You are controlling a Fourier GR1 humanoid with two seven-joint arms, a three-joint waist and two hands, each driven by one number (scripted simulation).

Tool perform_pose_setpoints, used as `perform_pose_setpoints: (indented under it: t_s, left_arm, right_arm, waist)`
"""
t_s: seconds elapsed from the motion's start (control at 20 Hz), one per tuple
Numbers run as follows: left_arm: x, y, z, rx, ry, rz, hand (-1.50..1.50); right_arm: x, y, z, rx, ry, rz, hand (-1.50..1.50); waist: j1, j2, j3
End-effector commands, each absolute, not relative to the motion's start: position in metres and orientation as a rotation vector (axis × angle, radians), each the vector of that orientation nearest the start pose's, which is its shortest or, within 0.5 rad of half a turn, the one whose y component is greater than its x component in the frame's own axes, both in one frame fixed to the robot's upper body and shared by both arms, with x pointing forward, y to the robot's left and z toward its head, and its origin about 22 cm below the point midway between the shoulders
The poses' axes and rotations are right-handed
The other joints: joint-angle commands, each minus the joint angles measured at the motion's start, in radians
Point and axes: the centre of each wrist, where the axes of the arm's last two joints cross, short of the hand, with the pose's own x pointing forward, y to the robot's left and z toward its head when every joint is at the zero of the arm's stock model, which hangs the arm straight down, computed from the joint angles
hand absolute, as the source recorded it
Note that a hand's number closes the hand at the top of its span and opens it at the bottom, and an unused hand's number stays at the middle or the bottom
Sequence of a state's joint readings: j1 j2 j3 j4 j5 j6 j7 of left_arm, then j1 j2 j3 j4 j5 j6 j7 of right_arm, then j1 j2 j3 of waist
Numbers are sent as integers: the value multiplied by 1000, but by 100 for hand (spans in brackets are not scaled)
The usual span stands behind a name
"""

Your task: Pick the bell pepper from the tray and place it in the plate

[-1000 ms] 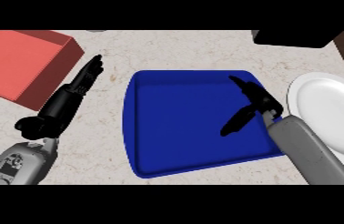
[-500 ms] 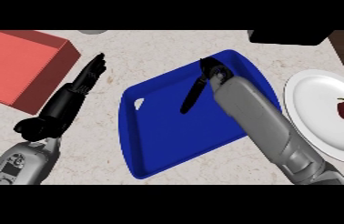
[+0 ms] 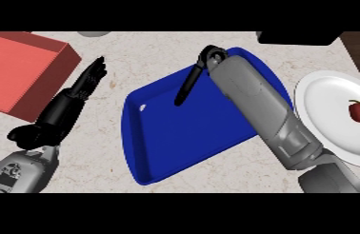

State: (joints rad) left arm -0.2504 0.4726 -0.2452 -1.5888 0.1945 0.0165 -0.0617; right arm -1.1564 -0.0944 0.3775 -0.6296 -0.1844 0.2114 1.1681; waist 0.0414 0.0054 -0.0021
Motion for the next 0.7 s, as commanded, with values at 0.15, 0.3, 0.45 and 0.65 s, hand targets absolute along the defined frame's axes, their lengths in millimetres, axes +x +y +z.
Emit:
perform_pose_setpoints:
  t_s: [0.15,0.3,0.45,0.65]
  left_arm:
    - [284,256,73,-15,-1780,-484,0]
    - [285,257,84,-5,-1772,-489,0]
    - [280,254,68,-13,-1781,-476,0]
    - [276,258,73,5,-1773,-471,0]
  right_arm:
    - [448,-58,159,-344,-180,877,-150]
    - [450,-51,163,-371,-189,832,-150]
    - [453,-68,138,-301,-197,837,-150]
    - [452,-67,128,-251,-161,881,-150]
  waist:
    - [-10,1,0]
    - [-4,-1,1]
    - [-9,4,1]
    - [-19,-2,2]
